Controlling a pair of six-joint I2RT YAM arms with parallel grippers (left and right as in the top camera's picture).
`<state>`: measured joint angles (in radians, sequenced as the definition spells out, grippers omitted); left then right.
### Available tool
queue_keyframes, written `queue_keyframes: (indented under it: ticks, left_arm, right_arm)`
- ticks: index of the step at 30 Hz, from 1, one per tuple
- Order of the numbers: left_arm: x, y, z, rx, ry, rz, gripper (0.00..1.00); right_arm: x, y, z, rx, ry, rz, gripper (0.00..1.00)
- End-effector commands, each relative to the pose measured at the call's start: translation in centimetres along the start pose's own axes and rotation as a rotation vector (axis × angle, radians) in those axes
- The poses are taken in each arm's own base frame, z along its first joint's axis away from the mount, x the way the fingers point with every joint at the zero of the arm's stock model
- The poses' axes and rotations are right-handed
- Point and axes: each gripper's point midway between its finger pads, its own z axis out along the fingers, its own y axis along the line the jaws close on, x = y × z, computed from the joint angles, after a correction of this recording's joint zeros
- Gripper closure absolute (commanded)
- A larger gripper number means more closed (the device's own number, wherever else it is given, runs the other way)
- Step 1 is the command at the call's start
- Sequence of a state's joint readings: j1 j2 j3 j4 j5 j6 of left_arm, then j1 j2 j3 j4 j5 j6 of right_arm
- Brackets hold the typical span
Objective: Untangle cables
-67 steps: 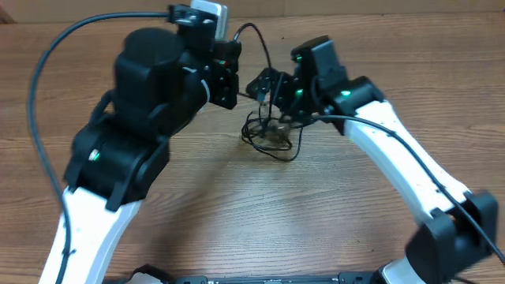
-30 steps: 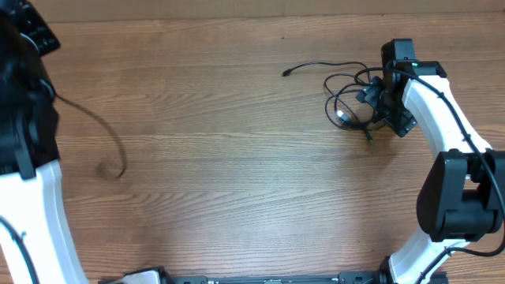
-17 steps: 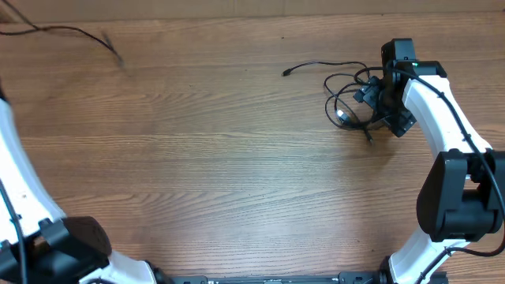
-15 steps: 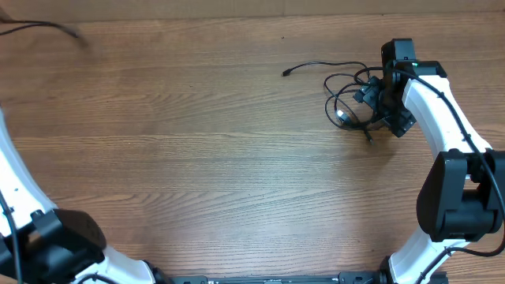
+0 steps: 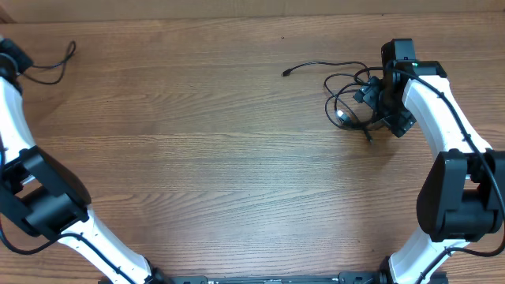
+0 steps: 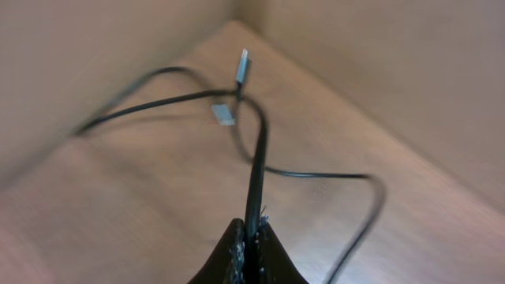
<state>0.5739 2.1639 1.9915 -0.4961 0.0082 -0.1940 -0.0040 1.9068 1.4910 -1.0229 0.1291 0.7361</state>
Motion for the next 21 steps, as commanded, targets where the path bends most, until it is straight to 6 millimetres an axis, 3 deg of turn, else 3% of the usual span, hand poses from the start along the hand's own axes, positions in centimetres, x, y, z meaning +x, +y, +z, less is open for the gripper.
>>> queue_keyframes:
  ticks: [1, 5, 8, 9, 14, 17, 21]
  left_arm:
    - [-2.5, -7.9, -2.4, 0.264, -0.07, 0.001, 0.93]
    - [-6.7, -14.7, -7.3, 0.379, -0.189, 0.079, 0.93]
    - [-8.3, -19.4, -10.9, 0.41, -0.261, 0.143, 0.93]
    - [-8.2, -19.9, -11.1, 0.386, -0.263, 0.145, 0.93]
    - [-5.5, -18.8, -9.1, 0.175, -0.204, 0.131, 0.94]
    - [-4.3, -16.5, -6.7, 0.085, -0.158, 0.102, 0.93]
    - [-4.3, -12.8, -4.3, 0.013, -0.145, 0.043, 0.91]
  right_arm:
    - [0.2, 0.2, 0.1, -0.001, 0.004, -0.009, 0.0]
    - [0.2, 0.2, 0.1, -0.001, 0.004, -0.009, 0.0]
    - [0.2, 0.2, 0.1, -0.001, 0.004, -0.009, 0.0]
    - [0.2, 0.2, 0.1, -0.001, 0.004, -0.009, 0.0]
    - [0.2, 0.2, 0.1, -0.001, 0.004, -0.009, 0.0]
    - [0.2, 0.2, 0.1, -0.001, 0.004, -0.009, 0.0]
    - [0.2, 0.2, 0.1, -0.001, 0.004, -0.009, 0.0]
